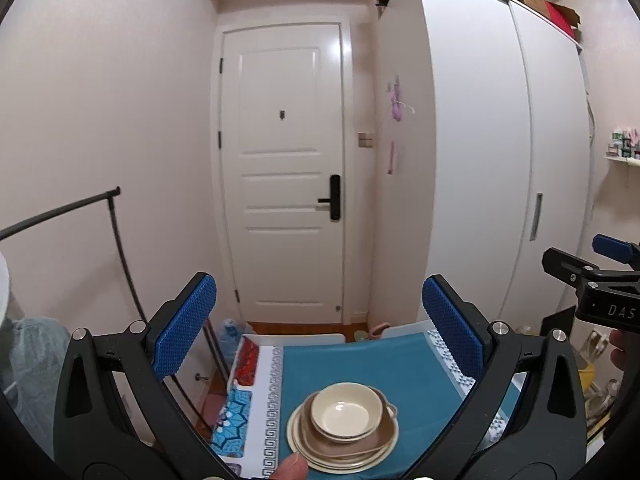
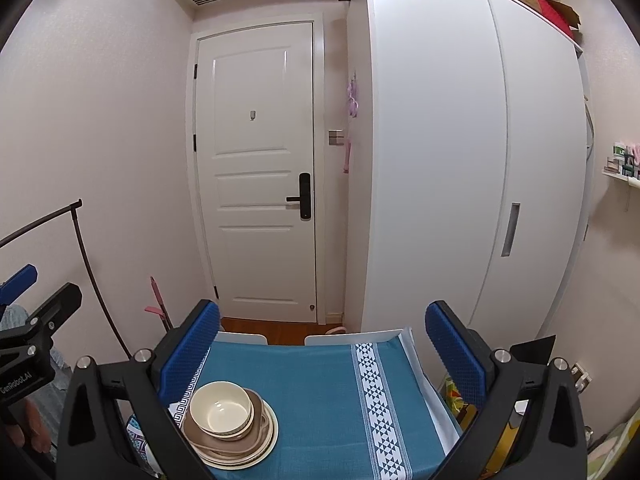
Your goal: Organize plates and bowls
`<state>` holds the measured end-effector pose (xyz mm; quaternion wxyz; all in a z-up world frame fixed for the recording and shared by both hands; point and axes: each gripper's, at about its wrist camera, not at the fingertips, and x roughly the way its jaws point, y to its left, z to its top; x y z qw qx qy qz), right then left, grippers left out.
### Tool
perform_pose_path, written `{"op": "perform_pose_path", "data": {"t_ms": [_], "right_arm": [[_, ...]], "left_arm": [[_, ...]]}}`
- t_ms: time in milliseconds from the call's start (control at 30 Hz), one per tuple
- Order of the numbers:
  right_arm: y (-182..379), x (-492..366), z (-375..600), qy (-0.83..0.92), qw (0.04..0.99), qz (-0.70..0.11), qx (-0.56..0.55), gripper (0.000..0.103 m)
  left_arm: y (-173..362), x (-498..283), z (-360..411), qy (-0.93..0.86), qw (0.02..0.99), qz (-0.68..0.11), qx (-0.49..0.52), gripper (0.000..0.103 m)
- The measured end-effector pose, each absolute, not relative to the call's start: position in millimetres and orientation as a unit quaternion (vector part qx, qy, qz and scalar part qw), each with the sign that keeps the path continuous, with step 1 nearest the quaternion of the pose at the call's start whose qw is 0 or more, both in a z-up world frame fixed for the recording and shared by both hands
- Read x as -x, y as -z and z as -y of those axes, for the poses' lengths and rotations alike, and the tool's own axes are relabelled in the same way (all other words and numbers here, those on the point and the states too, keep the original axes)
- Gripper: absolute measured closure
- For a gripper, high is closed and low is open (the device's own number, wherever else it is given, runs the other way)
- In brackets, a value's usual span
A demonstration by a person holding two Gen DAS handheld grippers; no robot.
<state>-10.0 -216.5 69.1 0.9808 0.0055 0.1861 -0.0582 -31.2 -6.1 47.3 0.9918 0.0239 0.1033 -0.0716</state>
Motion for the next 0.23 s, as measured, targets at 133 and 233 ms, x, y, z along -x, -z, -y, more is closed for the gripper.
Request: {"op": "perform_pose_path", "data": {"t_ms": [133,233], "right_arm": [[-69.3,5.5,215.4,0.056,0.981,-0.188,-0.004,0.001],[-67.6,-0.1,214.6,0.055,0.98,-0.193,-0.004,0.001]], "left_arm": [[-47.2,31.6,3.8,0.058,0.994,-0.093,-0.03,0.0],[-45.8,28.4,2.0,0.06,0.993,-0.096,-0.028,0.0]]}}
